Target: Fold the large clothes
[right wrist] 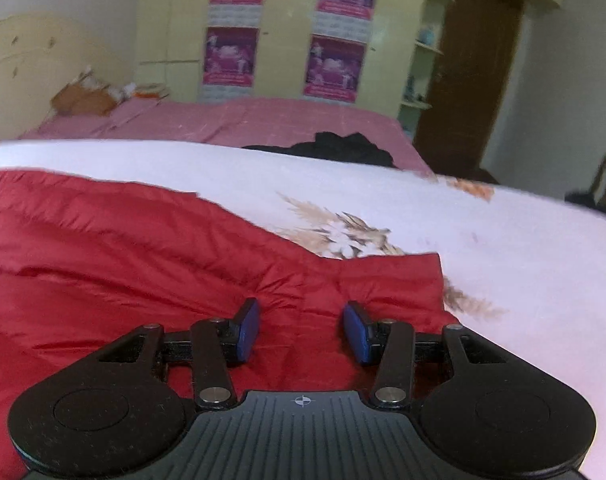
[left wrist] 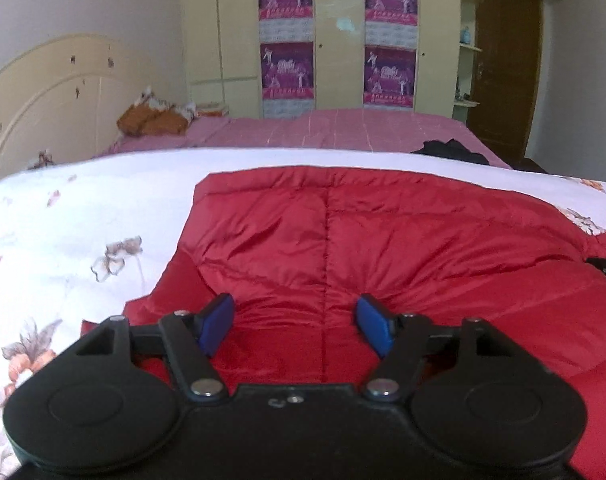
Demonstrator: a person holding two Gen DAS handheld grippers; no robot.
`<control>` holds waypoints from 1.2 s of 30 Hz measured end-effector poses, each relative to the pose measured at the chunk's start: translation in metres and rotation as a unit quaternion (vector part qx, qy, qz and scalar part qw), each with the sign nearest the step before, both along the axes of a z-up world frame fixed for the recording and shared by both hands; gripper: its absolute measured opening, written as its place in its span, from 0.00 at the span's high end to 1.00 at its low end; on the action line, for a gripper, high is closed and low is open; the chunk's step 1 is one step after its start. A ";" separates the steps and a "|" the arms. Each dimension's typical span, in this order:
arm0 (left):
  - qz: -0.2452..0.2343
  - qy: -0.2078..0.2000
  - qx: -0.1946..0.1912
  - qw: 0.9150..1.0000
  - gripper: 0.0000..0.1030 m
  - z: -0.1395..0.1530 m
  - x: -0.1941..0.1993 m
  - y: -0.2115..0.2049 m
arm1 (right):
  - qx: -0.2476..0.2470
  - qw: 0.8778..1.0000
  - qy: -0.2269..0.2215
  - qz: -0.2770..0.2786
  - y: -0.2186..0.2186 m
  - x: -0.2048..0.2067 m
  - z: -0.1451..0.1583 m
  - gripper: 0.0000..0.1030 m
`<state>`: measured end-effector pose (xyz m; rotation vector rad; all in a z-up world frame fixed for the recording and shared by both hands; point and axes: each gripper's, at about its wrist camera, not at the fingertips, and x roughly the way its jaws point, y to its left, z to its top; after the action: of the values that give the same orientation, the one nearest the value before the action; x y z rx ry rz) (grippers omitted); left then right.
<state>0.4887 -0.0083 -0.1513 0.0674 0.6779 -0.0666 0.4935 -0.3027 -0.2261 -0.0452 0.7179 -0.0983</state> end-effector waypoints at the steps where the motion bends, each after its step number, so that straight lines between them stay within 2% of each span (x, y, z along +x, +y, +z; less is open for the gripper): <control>1: 0.000 0.004 0.001 1.000 0.32 0.001 0.000 0.001 | -0.002 1.000 0.002 0.002 0.000 0.000 0.000 0.55; 4: 0.004 0.014 0.003 1.000 0.33 0.009 -0.003 0.003 | 0.015 1.000 0.011 0.001 -0.005 -0.004 0.010 0.55; 9: 0.003 0.018 -0.016 1.000 0.28 0.030 -0.020 0.011 | 0.055 0.998 -0.011 0.026 -0.002 -0.036 0.046 0.55; 16: -0.025 0.024 -0.033 0.999 0.28 0.049 -0.056 0.006 | 0.066 0.996 -0.020 0.063 0.024 -0.089 0.068 0.55; 20: -0.036 0.025 -0.034 0.998 0.27 0.049 -0.080 0.008 | 0.051 0.996 -0.015 0.075 0.035 -0.111 0.065 0.55; 23: -0.036 0.026 -0.018 0.999 0.24 0.039 -0.092 0.011 | 0.022 0.997 -0.009 0.075 0.039 -0.121 0.057 0.55; 26: -0.033 0.030 0.004 0.999 0.23 0.026 -0.092 0.014 | 0.012 0.998 0.003 0.064 0.033 -0.123 0.047 0.55; 29: -0.020 0.041 -0.005 0.999 0.23 0.020 -0.086 0.021 | -0.022 0.998 0.014 0.056 0.024 -0.125 0.032 0.55; 32: -0.009 0.052 -0.011 0.999 0.24 0.021 -0.086 0.025 | 0.005 0.999 0.019 0.035 0.013 -0.127 0.035 0.55; 34: -0.014 0.047 -0.004 0.999 0.23 0.016 -0.086 0.023 | -0.024 0.998 0.019 0.055 0.016 -0.129 0.023 0.55; 36: -0.015 0.049 0.001 0.999 0.22 0.014 -0.083 0.021 | -0.033 0.998 0.018 0.060 0.016 -0.126 0.019 0.55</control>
<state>0.4053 0.0124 -0.1377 0.0762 0.7746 -0.0985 0.3675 -0.2868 -0.2075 -0.1528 0.7471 -0.0068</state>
